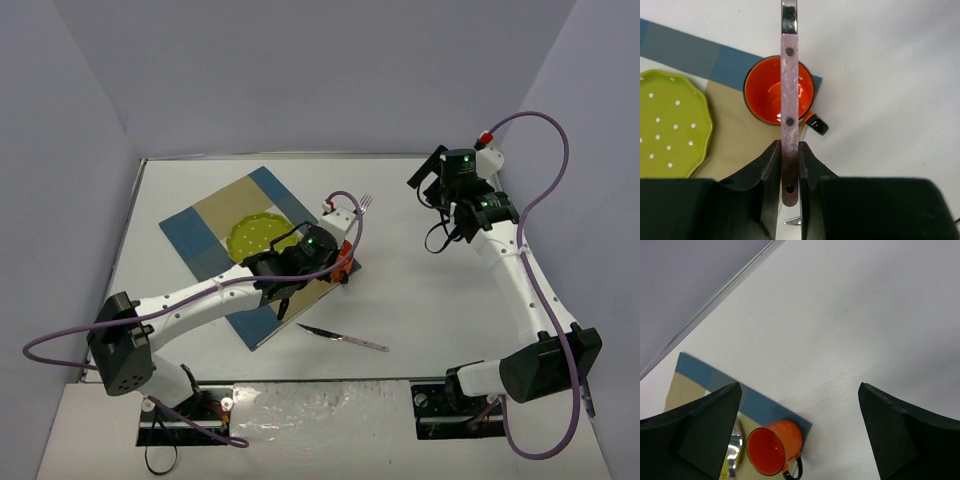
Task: Set the dinner table for one person
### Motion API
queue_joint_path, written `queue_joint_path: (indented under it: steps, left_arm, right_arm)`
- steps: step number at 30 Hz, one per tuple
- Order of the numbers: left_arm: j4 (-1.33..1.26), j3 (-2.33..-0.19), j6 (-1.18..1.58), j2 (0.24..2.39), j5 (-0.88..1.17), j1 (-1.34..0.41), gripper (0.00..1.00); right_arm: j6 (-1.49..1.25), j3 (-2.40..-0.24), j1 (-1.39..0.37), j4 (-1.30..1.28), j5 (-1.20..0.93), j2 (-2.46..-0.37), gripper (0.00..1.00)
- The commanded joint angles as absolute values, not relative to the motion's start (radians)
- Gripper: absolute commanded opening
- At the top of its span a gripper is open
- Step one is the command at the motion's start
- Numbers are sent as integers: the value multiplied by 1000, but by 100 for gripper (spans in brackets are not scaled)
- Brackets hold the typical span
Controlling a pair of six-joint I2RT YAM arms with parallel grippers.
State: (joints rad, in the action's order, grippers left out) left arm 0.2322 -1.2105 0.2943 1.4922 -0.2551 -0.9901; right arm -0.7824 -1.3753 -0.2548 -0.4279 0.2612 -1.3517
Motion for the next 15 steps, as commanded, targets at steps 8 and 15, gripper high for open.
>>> queue_joint_path:
  steps: [8, 15]
  left_arm:
    - [241, -1095, 155, 1202, -33, -634, 0]
    - [257, -1096, -147, 1205, 179, -320, 0]
  right_arm:
    - [-626, -1334, -196, -325, 159, -1256, 100]
    - [-600, -1257, -196, -279, 60, -1237, 100]
